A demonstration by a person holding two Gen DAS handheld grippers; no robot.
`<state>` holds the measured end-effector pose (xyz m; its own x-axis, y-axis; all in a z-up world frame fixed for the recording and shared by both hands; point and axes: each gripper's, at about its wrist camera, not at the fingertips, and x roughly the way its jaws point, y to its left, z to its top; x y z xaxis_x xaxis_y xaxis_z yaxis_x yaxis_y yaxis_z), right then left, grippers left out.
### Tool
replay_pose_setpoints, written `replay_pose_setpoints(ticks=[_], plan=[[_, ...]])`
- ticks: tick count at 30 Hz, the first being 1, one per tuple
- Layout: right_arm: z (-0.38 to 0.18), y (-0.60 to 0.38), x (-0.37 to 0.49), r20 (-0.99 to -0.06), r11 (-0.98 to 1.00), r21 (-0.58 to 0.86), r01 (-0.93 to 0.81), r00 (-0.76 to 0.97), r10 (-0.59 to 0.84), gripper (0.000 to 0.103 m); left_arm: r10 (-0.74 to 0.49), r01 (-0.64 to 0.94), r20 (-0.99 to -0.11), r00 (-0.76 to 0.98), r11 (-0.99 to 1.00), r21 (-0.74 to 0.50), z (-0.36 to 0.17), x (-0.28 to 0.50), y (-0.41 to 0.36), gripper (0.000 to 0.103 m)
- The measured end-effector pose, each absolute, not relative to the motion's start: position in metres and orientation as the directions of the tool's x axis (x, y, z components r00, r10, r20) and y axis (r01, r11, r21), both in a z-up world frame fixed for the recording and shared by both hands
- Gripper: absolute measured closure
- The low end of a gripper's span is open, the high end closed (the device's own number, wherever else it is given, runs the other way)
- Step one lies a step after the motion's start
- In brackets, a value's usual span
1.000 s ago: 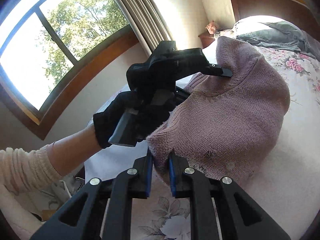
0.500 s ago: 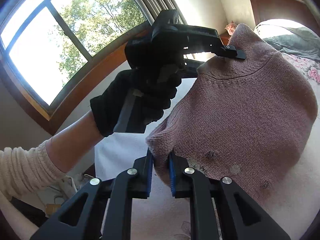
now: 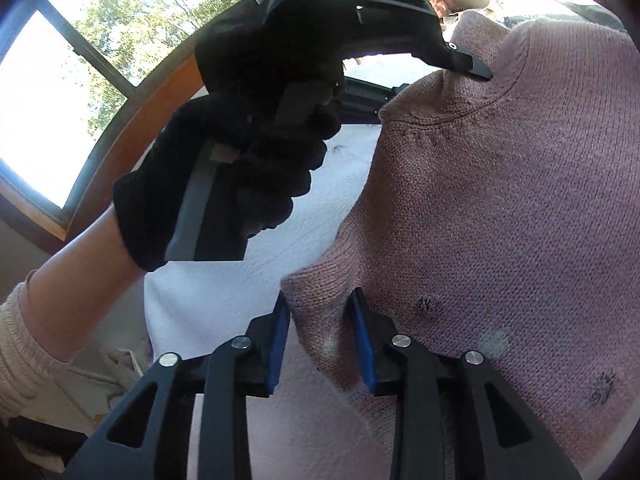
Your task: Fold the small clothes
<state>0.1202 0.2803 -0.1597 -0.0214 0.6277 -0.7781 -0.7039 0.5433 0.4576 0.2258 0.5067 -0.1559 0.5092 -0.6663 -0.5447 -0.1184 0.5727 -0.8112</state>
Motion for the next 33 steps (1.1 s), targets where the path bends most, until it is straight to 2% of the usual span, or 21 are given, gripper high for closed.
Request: replay_pose_setpoints(ticks=[1, 3, 5, 7, 8, 12, 16, 17, 18, 19, 20, 21, 22, 24, 26, 29, 30, 31, 33], plan=[[-0.156, 0.274, 0.121, -0.769, 0.541, 0.473, -0.695, -0.026, 0.639, 0.06, -0.663, -0.114, -0.547, 0.511, 0.578, -0.808, -0.151, 0.22, 0.509, 0.062], [-0.143, 0.257, 0.118, -0.758, 0.543, 0.48, -0.689, -0.013, 0.653, 0.057, -0.626, -0.12, -0.576, 0.526, 0.616, -0.779, -0.139, 0.203, 0.514, 0.052], [-0.124, 0.232, 0.113, -0.737, 0.549, 0.475, -0.688, 0.03, 0.675, 0.054, -0.606, -0.118, -0.595, 0.528, 0.641, -0.758, -0.128, 0.179, 0.516, 0.051], [-0.107, 0.201, 0.108, -0.722, 0.584, 0.474, -0.658, 0.089, 0.686, 0.042, -0.587, -0.116, -0.611, 0.531, 0.663, -0.739, -0.117, 0.15, 0.515, 0.049], [-0.102, 0.183, 0.108, -0.715, 0.609, 0.48, -0.632, 0.121, 0.689, 0.04, -0.575, -0.113, -0.621, 0.533, 0.679, -0.726, -0.111, 0.135, 0.512, 0.048], [-0.108, 0.134, 0.119, -0.753, 0.719, 0.483, -0.499, 0.182, 0.632, 0.038, -0.551, -0.102, -0.649, 0.525, 0.716, -0.691, -0.102, 0.088, 0.49, 0.041], [-0.141, 0.117, 0.13, -0.761, 0.738, 0.552, -0.389, 0.126, 0.636, 0.038, -0.565, -0.124, -0.665, 0.489, 0.71, -0.694, -0.12, 0.07, 0.469, 0.041], [-0.148, 0.113, 0.136, -0.759, 0.736, 0.569, -0.367, 0.11, 0.642, 0.038, -0.55, -0.132, -0.682, 0.482, 0.724, -0.677, -0.125, 0.069, 0.464, 0.048], [-0.154, 0.117, 0.139, -0.759, 0.735, 0.579, -0.353, 0.094, 0.644, 0.041, -0.536, -0.138, -0.699, 0.473, 0.739, -0.66, -0.129, 0.069, 0.461, 0.063], [-0.16, 0.118, 0.141, -0.761, 0.735, 0.581, -0.349, 0.088, 0.643, 0.053, -0.517, -0.146, -0.719, 0.465, 0.756, -0.638, -0.131, 0.068, 0.458, 0.072], [-0.163, 0.119, 0.142, -0.768, 0.744, 0.573, -0.344, 0.092, 0.634, 0.059, -0.499, -0.152, -0.735, 0.46, 0.771, -0.619, -0.133, 0.067, 0.457, 0.083], [-0.165, 0.119, 0.143, -0.773, 0.75, 0.568, -0.339, 0.093, 0.627, 0.066, -0.484, -0.152, -0.741, 0.466, 0.781, -0.605, -0.133, 0.065, 0.459, 0.09], [-0.166, 0.118, 0.144, -0.774, 0.751, 0.568, -0.336, 0.091, 0.626, 0.072, -0.477, -0.158, -0.745, 0.467, 0.784, -0.601, -0.136, 0.063, 0.462, 0.09], [-0.171, 0.118, 0.145, -0.784, 0.762, 0.564, -0.317, 0.083, 0.615, 0.077, -0.505, -0.193, -0.731, 0.459, 0.747, -0.636, -0.147, 0.058, 0.47, 0.091], [-0.179, 0.117, 0.145, -0.796, 0.772, 0.56, -0.299, 0.064, 0.602, 0.077, -0.516, -0.204, -0.726, 0.454, 0.733, -0.649, -0.157, 0.055, 0.473, 0.091], [-0.179, 0.123, 0.147, -0.81, 0.777, 0.538, -0.328, 0.056, 0.584, 0.077, -0.506, -0.183, -0.732, 0.456, 0.751, -0.634, -0.154, 0.056, 0.47, 0.088], [-0.174, 0.126, 0.148, -0.816, 0.775, 0.524, -0.353, 0.054, 0.576, 0.073, -0.508, -0.169, -0.729, 0.458, 0.756, -0.633, -0.149, 0.057, 0.471, 0.083], [-0.168, 0.128, 0.15, -0.821, 0.775, 0.51, -0.372, 0.056, 0.568, 0.065, -0.511, -0.157, -0.725, 0.463, 0.757, -0.634, -0.142, 0.059, 0.474, 0.08], [-0.149, 0.135, 0.155, -0.827, 0.778, 0.49, -0.393, 0.074, 0.558, 0.057, -0.468, -0.155, -0.739, 0.485, 0.785, -0.6, -0.125, 0.061, 0.48, 0.063]])
